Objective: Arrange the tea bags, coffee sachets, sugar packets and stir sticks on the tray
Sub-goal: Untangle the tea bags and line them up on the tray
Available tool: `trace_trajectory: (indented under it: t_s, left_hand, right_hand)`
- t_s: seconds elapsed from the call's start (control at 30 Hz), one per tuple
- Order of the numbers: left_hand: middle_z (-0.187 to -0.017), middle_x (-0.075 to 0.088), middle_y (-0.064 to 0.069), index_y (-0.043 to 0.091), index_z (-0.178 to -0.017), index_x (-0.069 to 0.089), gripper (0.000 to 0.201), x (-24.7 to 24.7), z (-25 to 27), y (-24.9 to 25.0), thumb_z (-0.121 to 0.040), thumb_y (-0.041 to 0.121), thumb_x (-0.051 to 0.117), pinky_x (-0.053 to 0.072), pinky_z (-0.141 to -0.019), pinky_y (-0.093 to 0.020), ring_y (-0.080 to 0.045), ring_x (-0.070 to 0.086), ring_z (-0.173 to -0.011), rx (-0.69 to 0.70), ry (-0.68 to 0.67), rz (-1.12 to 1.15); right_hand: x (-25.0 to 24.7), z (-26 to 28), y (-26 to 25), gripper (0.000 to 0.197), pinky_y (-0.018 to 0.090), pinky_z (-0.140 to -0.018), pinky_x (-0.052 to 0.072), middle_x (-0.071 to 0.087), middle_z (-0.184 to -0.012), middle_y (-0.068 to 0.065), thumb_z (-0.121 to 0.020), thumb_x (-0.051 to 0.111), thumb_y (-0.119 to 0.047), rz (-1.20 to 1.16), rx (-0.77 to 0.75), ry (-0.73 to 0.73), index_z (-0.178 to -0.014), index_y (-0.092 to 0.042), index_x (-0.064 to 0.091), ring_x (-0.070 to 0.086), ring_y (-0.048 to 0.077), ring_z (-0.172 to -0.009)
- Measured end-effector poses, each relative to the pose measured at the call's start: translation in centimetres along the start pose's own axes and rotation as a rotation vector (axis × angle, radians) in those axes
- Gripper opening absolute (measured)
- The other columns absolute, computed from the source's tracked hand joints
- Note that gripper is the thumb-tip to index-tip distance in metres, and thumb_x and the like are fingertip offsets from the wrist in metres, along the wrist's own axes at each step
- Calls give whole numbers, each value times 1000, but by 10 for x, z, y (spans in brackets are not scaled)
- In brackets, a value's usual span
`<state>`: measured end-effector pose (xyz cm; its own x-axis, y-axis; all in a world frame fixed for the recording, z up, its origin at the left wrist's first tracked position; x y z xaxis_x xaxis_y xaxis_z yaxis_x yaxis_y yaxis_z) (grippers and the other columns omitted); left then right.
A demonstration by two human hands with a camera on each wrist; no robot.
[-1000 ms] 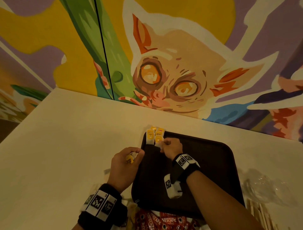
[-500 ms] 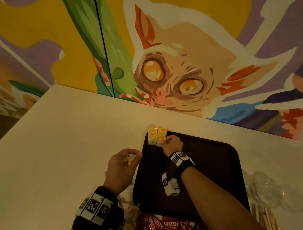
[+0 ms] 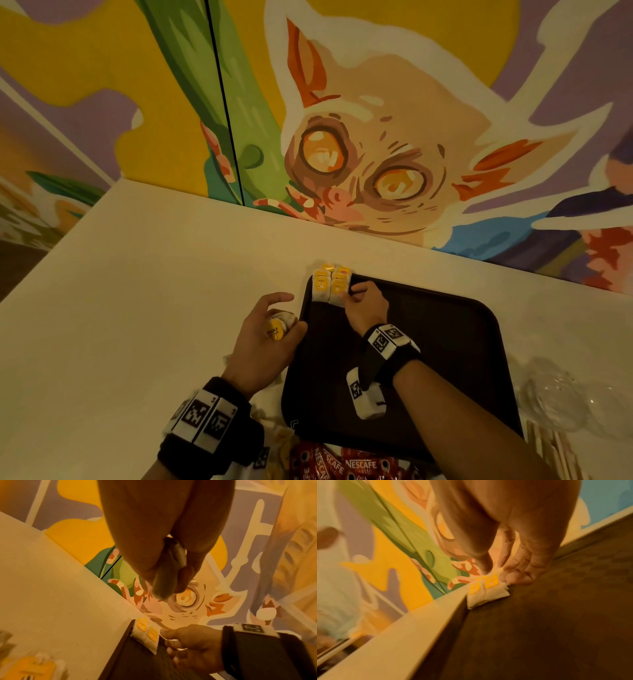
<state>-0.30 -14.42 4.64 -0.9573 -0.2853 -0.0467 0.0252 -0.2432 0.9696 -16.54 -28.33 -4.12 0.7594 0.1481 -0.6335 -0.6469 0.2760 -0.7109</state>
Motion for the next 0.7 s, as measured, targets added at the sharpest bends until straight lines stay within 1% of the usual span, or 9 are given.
trace_trajectory:
  t_s: [0.07,0.1,0.2,0.3,0.37,0.43,0.5,0.6,0.7]
  left_hand:
    - [-79,60,-12,24,-117,50,43,2,2,2,-85,2,68,45,-42,-25,-13,51,-48,-9,-32,18]
    - [-83,61,-15,25,-119,48,45,3,3,3,-85,2,68,46,-43,-25,-15,51,-49,-10,-49,15]
    - [-82,61,-14,25,-121,45,48,8,9,6,-85,3,68,46,-42,-24,-15,50,-47,2,-96,-6]
    - [-77,61,-9,24,-123,44,51,10,13,7,-85,3,68,46,-42,-24,-13,51,-47,22,-139,-45]
    - [-74,62,-6,22,-126,43,54,11,17,9,-84,1,69,45,-42,-24,-11,53,-47,47,-176,-65]
    - [-70,63,-3,20,-127,41,55,11,23,10,-84,-2,68,42,-40,-23,-11,52,-45,61,-224,-51]
    - [-68,61,-1,20,-127,41,53,12,28,12,-85,-1,66,40,-39,-22,-11,51,-43,68,-259,-51]
    - [-61,59,-1,17,-124,44,41,11,38,15,-90,4,63,39,-37,-20,-8,50,-39,63,-294,-63]
    - [-58,60,-5,15,-116,53,24,7,45,16,-93,14,61,39,-38,-22,-16,52,-41,67,-311,-81]
  right_hand:
    - [-10,21,-12,22,9,-61,44,60,-88,-7,-91,68,-24,-72,-69,-46,-109,-14,59,61,4,-78]
    - [-14,33,-19,19,8,-57,44,59,-88,-9,-92,67,-24,-121,-102,-94,-107,-15,60,60,2,-75]
    - [-30,71,-41,14,11,-54,47,64,-97,-9,-93,64,-29,-262,-241,-274,-103,-19,64,62,7,-79]
    - [-44,102,-56,10,14,-61,48,68,-93,-9,-92,66,-28,-330,-390,-396,-99,-21,68,62,3,-78]
    - [-49,116,-57,12,22,-75,52,70,-95,-9,-90,68,-30,-295,-456,-446,-100,-25,71,64,3,-82]
    - [-52,126,-54,14,30,-84,55,70,-96,-9,-89,71,-31,-234,-495,-462,-102,-28,72,65,5,-86]
    - [-53,132,-51,12,34,-85,56,70,-94,-9,-89,71,-28,-191,-518,-444,-101,-28,73,66,8,-87]
    - [-56,139,-44,9,30,-81,57,71,-94,-9,-90,69,-26,-221,-492,-433,-98,-26,73,68,10,-89]
    - [-57,144,-37,8,25,-73,54,70,-99,-7,-91,68,-24,-283,-447,-413,-98,-24,71,67,10,-90]
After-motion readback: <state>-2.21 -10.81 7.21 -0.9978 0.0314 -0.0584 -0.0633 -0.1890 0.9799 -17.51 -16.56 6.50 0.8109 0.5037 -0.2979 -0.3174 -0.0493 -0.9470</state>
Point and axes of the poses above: each hand's wrist, its own z-axis away from the middle knuckle, its own x-axis out of the palm, y = z × x, the point moved 2 cm from there along -z, towards the middle knuckle
